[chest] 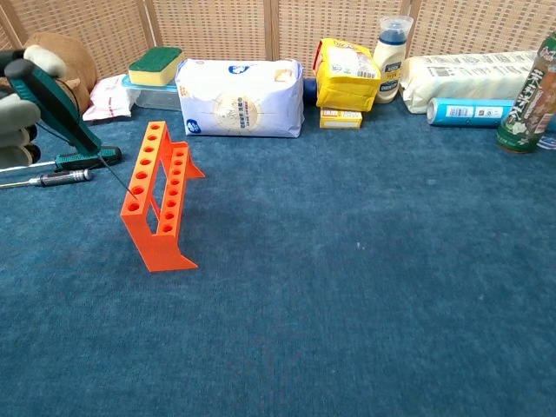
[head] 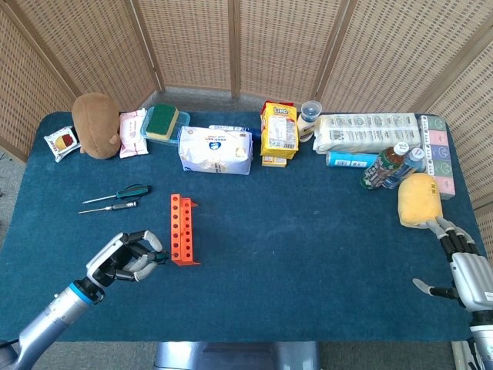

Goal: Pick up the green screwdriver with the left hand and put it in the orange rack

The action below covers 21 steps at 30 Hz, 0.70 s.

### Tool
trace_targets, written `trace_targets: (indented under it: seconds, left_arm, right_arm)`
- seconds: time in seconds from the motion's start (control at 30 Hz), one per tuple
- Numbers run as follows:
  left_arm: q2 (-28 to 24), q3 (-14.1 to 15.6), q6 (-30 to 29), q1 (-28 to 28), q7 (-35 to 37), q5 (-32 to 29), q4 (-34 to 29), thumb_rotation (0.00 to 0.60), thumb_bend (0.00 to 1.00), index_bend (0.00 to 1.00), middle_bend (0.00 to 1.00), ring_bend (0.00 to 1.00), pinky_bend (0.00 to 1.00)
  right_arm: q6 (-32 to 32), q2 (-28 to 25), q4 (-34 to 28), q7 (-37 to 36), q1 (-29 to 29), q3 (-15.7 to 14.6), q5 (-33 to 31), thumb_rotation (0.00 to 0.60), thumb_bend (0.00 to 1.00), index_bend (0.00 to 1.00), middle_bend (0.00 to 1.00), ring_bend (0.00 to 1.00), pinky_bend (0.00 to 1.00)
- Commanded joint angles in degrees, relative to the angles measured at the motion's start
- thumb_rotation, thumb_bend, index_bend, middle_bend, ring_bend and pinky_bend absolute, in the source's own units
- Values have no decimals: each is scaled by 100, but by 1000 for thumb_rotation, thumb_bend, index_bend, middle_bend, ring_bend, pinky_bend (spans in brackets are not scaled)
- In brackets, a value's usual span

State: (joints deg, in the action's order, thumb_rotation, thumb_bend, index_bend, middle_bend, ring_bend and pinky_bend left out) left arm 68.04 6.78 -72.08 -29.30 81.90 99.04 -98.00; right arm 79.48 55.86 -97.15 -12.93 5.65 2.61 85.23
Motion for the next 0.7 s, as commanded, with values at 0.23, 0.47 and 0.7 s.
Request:
trace_targets:
  seconds: [0.23, 0.47, 0.7]
  left_arm:
    - [71, 4, 76, -15, -89, -123, 66, 600, 459, 514, 892, 1000, 1000]
    - [121, -16, 113, -39, -76, -178, 120, 600, 458, 514, 892, 1000, 1000]
    - [145, -17, 144, -47, -111, -218, 129, 600, 459, 514, 892, 1000, 1000]
  right_arm:
    - [2, -8, 7, -23, 1, 4, -3, 600, 156, 48, 36, 0, 0]
    - [-1, -9, 12, -26, 3, 10, -15, 600, 156, 48, 36, 0, 0]
    - [9, -16, 11, -50, 0, 8, -3, 600, 155, 48, 36, 0, 0]
